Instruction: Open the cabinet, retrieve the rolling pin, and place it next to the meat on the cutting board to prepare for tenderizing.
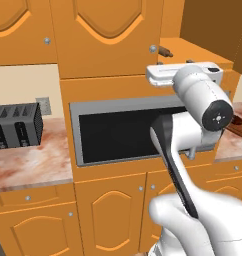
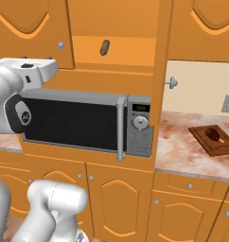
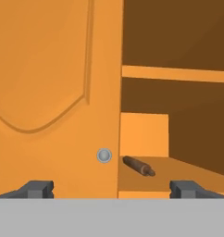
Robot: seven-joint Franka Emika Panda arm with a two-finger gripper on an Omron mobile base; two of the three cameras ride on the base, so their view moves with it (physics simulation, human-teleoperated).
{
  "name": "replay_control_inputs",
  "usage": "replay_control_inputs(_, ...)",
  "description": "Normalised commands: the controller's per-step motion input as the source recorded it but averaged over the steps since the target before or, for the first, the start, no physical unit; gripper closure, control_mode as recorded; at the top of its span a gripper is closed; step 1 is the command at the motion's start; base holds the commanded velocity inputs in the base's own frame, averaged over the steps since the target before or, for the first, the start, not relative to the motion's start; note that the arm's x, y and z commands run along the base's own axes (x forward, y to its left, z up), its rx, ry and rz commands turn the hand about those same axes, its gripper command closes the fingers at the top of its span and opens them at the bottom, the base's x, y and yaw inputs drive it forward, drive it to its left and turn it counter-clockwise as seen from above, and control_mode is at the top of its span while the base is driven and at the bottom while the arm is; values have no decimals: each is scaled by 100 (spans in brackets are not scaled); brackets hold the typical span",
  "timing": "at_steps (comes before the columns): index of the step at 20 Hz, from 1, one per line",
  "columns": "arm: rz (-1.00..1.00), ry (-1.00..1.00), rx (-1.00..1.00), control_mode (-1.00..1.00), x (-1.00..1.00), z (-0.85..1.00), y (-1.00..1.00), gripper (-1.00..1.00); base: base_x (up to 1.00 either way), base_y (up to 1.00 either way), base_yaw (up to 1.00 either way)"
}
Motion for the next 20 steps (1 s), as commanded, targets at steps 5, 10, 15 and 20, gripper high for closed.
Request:
replay_control_inputs(5,0,0,1,-100,10,0,0,-100,0,0,0)
replay_control_inputs(10,1,0,2,-100,12,0,0,-100,0,0,0)
replay_control_inputs(15,2,0,2,-100,29,0,0,-100,0,0,0)
replay_control_inputs(20,4,4,4,-100,50,0,0,-100,0,0,0)
